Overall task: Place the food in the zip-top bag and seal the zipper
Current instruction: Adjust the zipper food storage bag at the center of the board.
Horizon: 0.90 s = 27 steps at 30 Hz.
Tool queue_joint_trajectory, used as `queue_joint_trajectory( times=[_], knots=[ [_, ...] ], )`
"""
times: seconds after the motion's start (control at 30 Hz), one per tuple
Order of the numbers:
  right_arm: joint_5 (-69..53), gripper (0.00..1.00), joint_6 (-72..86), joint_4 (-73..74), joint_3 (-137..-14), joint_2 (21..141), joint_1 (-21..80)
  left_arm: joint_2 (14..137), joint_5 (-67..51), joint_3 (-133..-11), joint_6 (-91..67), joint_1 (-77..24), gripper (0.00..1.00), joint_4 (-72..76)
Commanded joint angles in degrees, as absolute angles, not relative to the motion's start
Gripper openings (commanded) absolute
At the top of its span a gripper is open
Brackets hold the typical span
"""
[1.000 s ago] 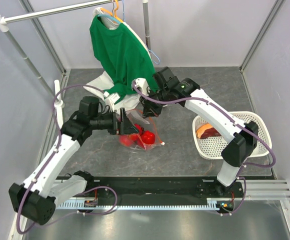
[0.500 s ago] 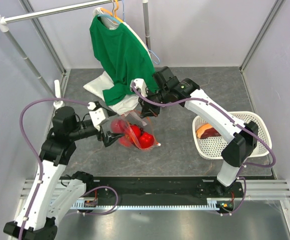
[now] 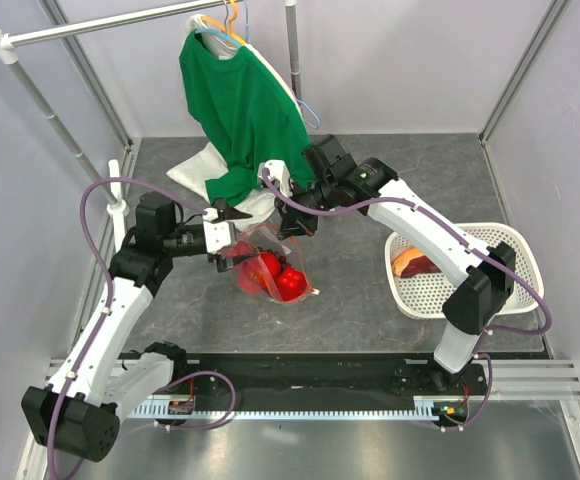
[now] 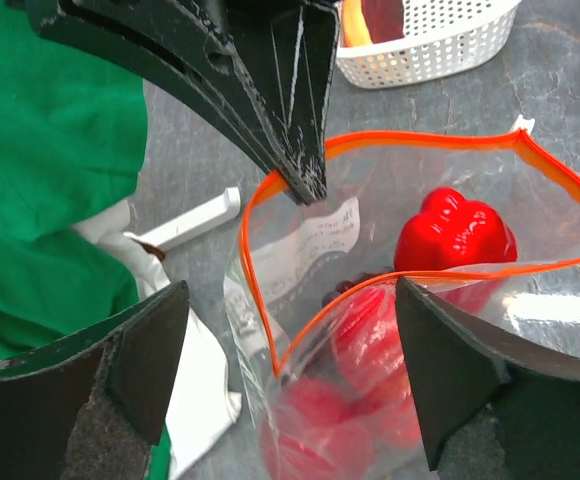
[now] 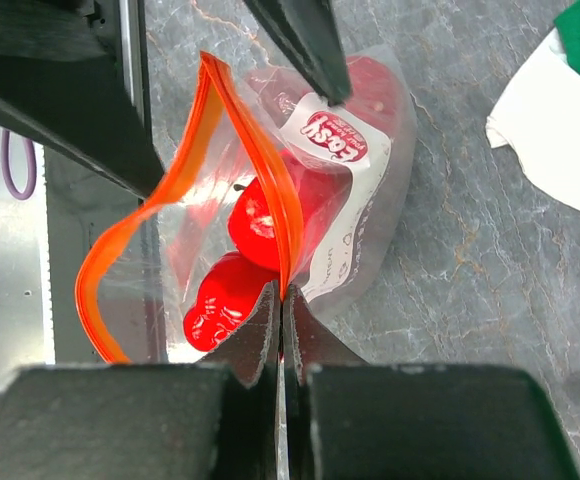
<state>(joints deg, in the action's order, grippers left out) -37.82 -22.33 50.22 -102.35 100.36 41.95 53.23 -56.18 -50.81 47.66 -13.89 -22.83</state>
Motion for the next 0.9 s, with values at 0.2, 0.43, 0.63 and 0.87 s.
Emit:
queue_joint_trajectory(
  times=[0.2,0.43,0.63,0.87],
  knots=[
    [-40.9,0.00,-25.0,48.3,-103.4,99.1,42.6,55.7,-59.6,-51.8,50.3,-14.2,0.24,-21.4],
    [-35.1,0.55,-22.1,48.3,-102.7,97.5,41.4,57.1,-56.3,-52.1,33.5,-12.3,0.02,-14.9],
    [-36.1,0.80,-21.9,44.7,-95.9,88.2,31.5,61.1,-57.2,-53.5,20.1,-7.4,0.02,-10.2],
    [-40.1,0.83,-23.0,27.6,-63.5,66.3,24.2,63.3,-58.2,-53.5,15.2,-4.6,0.02,-7.6]
  ],
)
